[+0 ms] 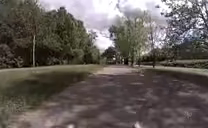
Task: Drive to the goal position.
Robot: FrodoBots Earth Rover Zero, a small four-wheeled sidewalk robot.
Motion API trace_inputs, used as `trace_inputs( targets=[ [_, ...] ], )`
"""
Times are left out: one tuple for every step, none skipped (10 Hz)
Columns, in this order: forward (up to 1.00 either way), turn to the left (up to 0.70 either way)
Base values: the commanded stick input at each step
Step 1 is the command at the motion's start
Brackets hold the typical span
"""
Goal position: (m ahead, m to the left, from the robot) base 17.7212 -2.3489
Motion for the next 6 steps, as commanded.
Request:
trace_inputs(
  targets=[
    [1.00,0.00],
    [1.00,0.00],
    [1.00,0.00],
    [1.00,0.00],
    [1.00,0.00],
    [1.00,0.00]
  ],
)
